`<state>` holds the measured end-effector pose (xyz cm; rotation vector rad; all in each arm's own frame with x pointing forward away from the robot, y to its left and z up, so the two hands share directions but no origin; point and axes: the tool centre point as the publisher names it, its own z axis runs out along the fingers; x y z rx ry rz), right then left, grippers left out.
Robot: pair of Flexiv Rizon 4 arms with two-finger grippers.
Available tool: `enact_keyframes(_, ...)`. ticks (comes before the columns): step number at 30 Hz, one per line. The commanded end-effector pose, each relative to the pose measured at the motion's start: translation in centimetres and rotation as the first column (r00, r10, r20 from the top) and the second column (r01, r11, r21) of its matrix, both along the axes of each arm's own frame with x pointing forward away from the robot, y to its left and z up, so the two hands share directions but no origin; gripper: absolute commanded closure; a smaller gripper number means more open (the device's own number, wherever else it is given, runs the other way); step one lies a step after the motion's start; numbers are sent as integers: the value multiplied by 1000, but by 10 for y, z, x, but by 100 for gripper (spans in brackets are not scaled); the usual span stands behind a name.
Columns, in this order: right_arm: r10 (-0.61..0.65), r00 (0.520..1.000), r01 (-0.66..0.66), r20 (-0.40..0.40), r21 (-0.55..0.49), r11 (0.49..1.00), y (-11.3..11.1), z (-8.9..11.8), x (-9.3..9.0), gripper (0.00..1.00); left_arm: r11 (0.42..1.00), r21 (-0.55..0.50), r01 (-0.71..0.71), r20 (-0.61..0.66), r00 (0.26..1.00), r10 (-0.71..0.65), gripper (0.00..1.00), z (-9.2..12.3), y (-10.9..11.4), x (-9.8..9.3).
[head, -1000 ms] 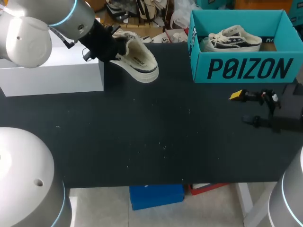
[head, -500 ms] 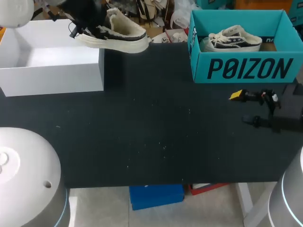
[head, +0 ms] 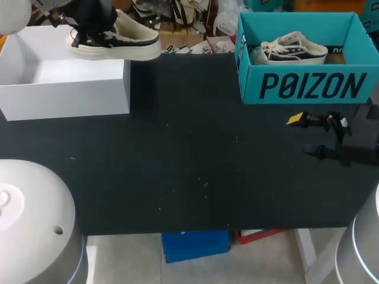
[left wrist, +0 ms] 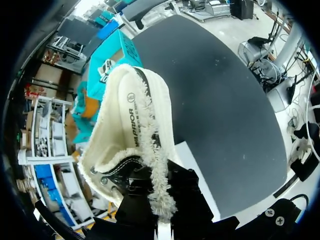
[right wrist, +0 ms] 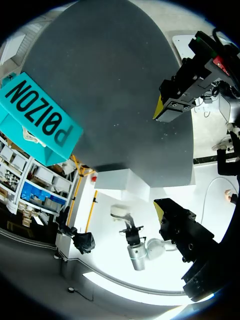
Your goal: Take the shoe out of the shoebox, open the shoe tongue, remove and reinsert the insole, then place the shoe into the shoebox
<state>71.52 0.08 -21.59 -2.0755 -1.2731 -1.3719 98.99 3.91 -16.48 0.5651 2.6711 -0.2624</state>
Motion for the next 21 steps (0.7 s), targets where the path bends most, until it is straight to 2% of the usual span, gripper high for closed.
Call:
enact_keyframes(1, -1, 1000, 1, -2, -2, 1000, 1, 0, 1, 0, 1000, -6, -22, -15, 1000, 22, 100, -6, 22, 16)
enact_keyframes(12, -1, 1000, 1, -2, -2, 1000, 1, 0, 1, 0, 993, 30, -114, -15, 993, 114, 100, -15, 69, 50)
enact_keyframes(16, -1, 1000, 1, -2, -2, 1000, 1, 0, 1, 0, 983, 40, -177, 19, 984, 177, 100, -24, 86, 63)
enact_keyframes(21, -1, 1000, 1, -2, -2, 1000, 1, 0, 1, 0, 969, 40, -246, 43, 969, 244, 100, -43, 102, 70)
